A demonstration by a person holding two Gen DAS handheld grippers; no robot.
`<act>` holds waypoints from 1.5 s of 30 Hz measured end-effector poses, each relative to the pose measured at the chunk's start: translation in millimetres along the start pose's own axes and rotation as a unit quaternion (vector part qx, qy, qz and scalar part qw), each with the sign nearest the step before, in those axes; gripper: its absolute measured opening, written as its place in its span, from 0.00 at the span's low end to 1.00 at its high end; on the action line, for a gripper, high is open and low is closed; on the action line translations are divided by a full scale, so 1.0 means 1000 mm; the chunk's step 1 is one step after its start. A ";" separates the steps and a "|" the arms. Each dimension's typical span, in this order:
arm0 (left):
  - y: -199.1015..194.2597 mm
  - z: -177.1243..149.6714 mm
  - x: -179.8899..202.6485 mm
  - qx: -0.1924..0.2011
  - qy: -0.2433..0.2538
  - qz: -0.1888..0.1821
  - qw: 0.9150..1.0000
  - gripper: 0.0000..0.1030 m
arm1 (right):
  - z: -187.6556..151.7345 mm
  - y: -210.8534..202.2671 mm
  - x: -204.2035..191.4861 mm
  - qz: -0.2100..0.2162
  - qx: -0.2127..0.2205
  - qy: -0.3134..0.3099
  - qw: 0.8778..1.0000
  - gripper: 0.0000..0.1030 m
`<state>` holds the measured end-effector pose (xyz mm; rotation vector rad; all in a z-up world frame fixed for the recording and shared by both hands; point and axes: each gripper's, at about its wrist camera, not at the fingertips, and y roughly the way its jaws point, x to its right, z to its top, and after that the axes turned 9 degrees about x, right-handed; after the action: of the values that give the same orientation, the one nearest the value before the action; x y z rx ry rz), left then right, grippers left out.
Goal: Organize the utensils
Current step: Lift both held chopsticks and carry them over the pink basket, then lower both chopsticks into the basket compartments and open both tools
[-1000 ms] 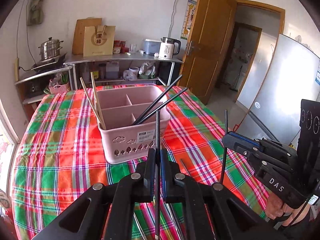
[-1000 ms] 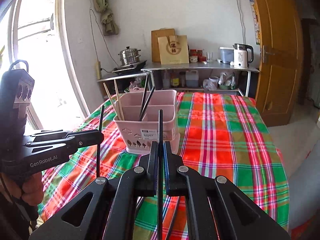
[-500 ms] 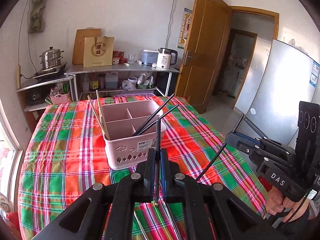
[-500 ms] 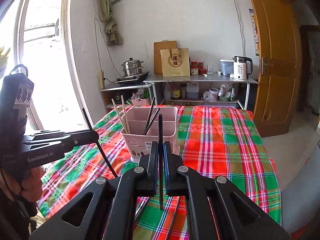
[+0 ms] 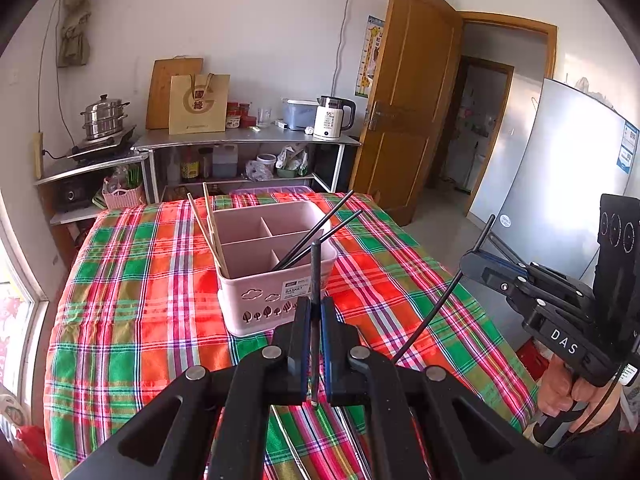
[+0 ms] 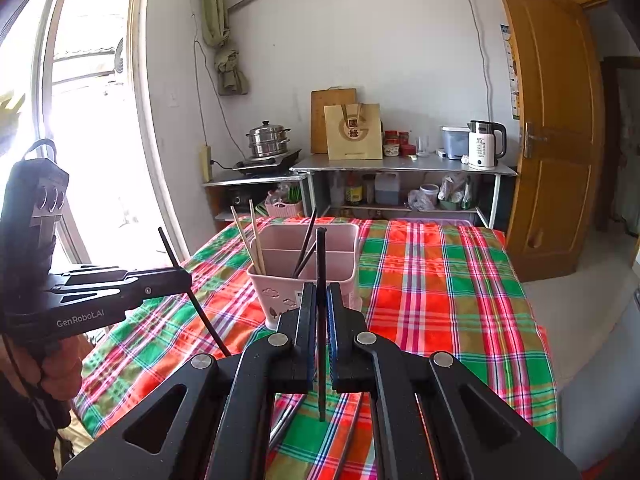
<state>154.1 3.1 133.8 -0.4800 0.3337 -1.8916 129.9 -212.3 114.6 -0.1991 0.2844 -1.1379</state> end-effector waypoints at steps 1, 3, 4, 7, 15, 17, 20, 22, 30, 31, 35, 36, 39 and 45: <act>0.000 0.003 -0.001 0.001 0.001 0.002 1.000 0.04 | 0.002 0.000 -0.001 0.003 0.002 0.000 1.000 0.05; -0.002 0.010 -0.004 0.003 0.000 0.005 1.000 0.04 | 0.007 0.000 -0.002 0.008 0.006 -0.001 1.000 0.05; -0.003 0.015 -0.006 0.006 0.000 0.006 1.000 0.04 | 0.010 0.001 -0.003 0.010 0.009 -0.003 1.000 0.05; -0.007 0.031 -0.013 0.015 -0.003 0.007 1.000 0.04 | 0.021 0.004 -0.006 0.016 0.018 -0.003 1.000 0.05; -0.011 0.087 -0.029 0.045 -0.012 0.011 0.999 0.04 | 0.060 0.017 -0.019 0.039 0.048 -0.006 0.998 0.05; -0.013 0.099 -0.030 0.054 -0.010 0.013 0.998 0.04 | 0.071 0.022 -0.022 0.043 0.057 -0.007 0.997 0.05; -0.012 0.115 -0.032 0.069 -0.004 0.018 0.997 0.04 | 0.085 0.030 -0.025 0.049 0.068 -0.003 0.996 0.05; -0.007 0.124 -0.033 0.075 -0.001 0.022 0.997 0.04 | 0.094 0.036 -0.027 0.050 0.076 -0.001 0.996 0.05; 0.025 0.136 -0.048 0.071 0.005 0.035 0.997 0.04 | 0.109 0.069 -0.027 0.043 0.091 0.008 0.995 0.05; 0.029 0.135 -0.050 0.070 0.004 0.035 0.997 0.04 | 0.109 0.073 -0.026 0.042 0.091 0.009 0.995 0.05; 0.048 0.129 -0.063 0.063 -0.004 0.035 0.997 0.04 | 0.105 0.091 -0.022 0.040 0.088 0.016 0.995 0.05; 0.053 0.127 -0.065 0.062 -0.004 0.036 0.997 0.04 | 0.104 0.095 -0.021 0.039 0.087 0.018 0.995 0.05; 0.066 0.120 -0.073 0.059 -0.010 0.034 0.998 0.04 | 0.097 0.109 -0.019 0.038 0.078 0.022 0.996 0.05; 0.089 0.105 -0.089 0.046 -0.025 0.028 0.998 0.04 | 0.079 0.132 -0.014 0.026 0.051 0.025 0.998 0.05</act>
<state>305.1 53.7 171.0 -0.4500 0.2233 -1.8285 264.2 -144.4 152.0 -0.0738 0.2741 -1.1040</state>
